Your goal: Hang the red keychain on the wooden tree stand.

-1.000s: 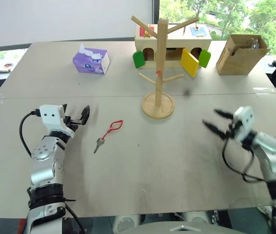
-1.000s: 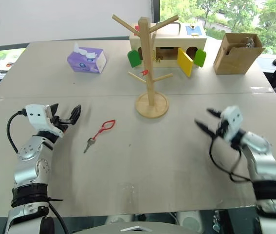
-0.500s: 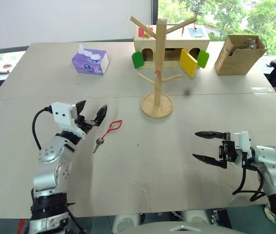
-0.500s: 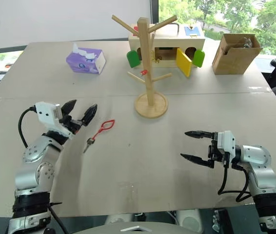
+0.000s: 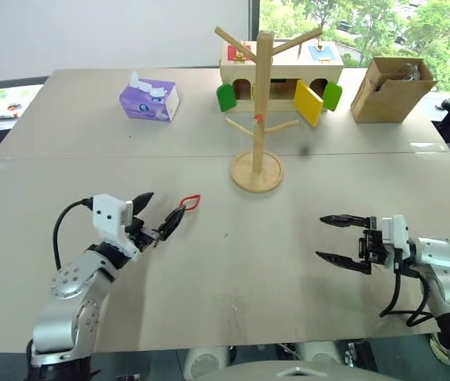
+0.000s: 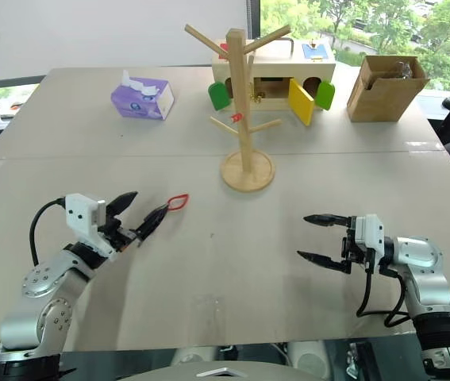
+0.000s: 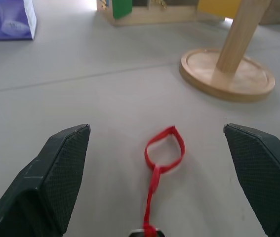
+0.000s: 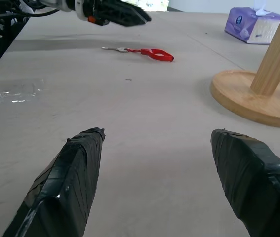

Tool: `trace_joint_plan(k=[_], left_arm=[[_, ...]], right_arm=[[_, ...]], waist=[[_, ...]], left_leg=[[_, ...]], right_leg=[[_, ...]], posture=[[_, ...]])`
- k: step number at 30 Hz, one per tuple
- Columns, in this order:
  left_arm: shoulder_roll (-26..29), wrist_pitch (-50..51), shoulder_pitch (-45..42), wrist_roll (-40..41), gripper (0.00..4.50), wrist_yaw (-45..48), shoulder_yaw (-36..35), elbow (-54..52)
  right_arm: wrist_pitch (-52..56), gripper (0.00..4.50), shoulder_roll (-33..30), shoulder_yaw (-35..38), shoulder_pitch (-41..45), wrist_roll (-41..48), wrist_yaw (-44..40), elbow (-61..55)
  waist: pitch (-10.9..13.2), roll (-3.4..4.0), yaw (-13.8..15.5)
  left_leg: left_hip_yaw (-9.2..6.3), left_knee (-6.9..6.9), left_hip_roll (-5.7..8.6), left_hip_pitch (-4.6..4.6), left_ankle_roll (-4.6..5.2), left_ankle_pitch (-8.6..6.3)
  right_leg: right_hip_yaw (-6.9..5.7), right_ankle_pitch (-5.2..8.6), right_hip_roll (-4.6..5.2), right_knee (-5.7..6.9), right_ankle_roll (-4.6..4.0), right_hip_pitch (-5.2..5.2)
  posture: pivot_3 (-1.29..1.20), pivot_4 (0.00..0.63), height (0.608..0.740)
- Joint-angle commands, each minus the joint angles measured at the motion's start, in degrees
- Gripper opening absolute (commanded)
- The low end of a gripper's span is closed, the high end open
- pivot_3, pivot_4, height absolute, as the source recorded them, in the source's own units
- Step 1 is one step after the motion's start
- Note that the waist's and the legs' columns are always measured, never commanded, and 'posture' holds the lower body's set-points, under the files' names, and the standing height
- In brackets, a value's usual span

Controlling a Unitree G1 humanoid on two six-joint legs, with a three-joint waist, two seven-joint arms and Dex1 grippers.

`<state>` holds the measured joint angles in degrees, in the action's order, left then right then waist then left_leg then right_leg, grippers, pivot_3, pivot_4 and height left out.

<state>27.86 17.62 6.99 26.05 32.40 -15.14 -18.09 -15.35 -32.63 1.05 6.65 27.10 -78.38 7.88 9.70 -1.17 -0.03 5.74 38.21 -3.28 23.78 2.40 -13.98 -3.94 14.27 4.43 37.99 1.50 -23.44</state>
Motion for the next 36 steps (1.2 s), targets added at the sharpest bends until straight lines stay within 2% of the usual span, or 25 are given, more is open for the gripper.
trace_joint_plan(k=[1,6,16,19,26,27,34,36], left_arm=[[-0.04,-3.46,0.60,-3.41,4.50,0.59,1.78,1.96],[-0.81,-6.56,1.23,-7.28,4.50,1.43,5.26,6.44],[-0.91,-8.74,0.39,-9.50,4.50,1.66,6.09,9.25],[-1.04,-9.35,0.06,-9.54,3.66,1.80,5.99,9.42],[-1.07,-10.05,-1.64,-8.73,0.40,1.41,5.38,8.08],[-1.03,-9.81,-2.12,-8.60,0.04,1.33,5.31,8.04],[-1.65,-9.72,-3.51,-8.70,0.04,0.90,5.86,7.40],[-2.61,-9.71,-3.91,-8.07,0.04,0.38,6.48,4.59]], right_arm=[[-1.35,3.70,0.08,1.15,1.20,0.02,0.37,-0.09],[-1.43,3.70,-0.35,1.80,2.22,0.01,1.17,0.35],[-1.41,3.70,-0.56,1.84,2.62,0.20,1.87,0.36],[-1.40,3.74,-0.56,1.83,2.65,0.25,1.96,0.36],[-1.43,3.74,-0.60,1.82,2.68,0.16,2.40,0.30],[-1.44,3.74,-0.58,1.81,2.77,0.16,2.46,0.33],[-0.98,3.74,-0.84,2.07,3.04,0.45,2.97,-0.12],[2.44,3.74,-2.23,3.37,3.33,2.30,4.01,-2.52]], waist=[[0.00,0.00,0.05],[-0.01,0.02,0.30],[-0.10,0.17,0.72],[-0.12,0.21,0.75],[-0.12,0.21,0.80],[-0.12,0.21,0.80],[-0.12,0.21,0.76],[-0.12,0.21,0.81]], left_leg=[[0.00,0.00,0.00,0.00,0.01,0.00],[0.02,0.00,0.00,0.01,0.00,0.00],[0.02,0.00,0.00,-0.01,0.03,-0.02],[0.01,0.00,0.00,-0.02,0.03,-0.02],[0.01,0.01,0.00,-0.01,0.03,-0.02],[0.00,0.01,0.00,0.00,0.03,-0.02],[0.01,0.01,0.00,0.01,0.03,-0.01],[0.02,0.01,0.00,0.01,0.02,-0.01]], right_leg=[[0.00,0.00,0.00,0.00,0.00,0.00],[0.01,0.00,0.02,-0.01,0.00,0.00],[0.01,0.00,0.02,0.01,0.00,0.00],[0.01,0.00,0.02,0.02,0.00,0.00],[0.00,-0.01,0.02,0.02,0.00,0.00],[-0.01,-0.01,0.02,0.02,0.00,0.00],[0.00,-0.01,0.01,0.01,0.00,0.00],[0.00,-0.01,0.01,0.01,0.00,0.00]], posture=[[0.00,0.150,0.740],[0.00,0.150,0.740],[0.00,0.150,0.740],[0.00,0.150,0.740],[0.00,0.150,0.740],[0.00,0.150,0.740],[0.00,0.150,0.740],[0.00,0.150,0.740]])
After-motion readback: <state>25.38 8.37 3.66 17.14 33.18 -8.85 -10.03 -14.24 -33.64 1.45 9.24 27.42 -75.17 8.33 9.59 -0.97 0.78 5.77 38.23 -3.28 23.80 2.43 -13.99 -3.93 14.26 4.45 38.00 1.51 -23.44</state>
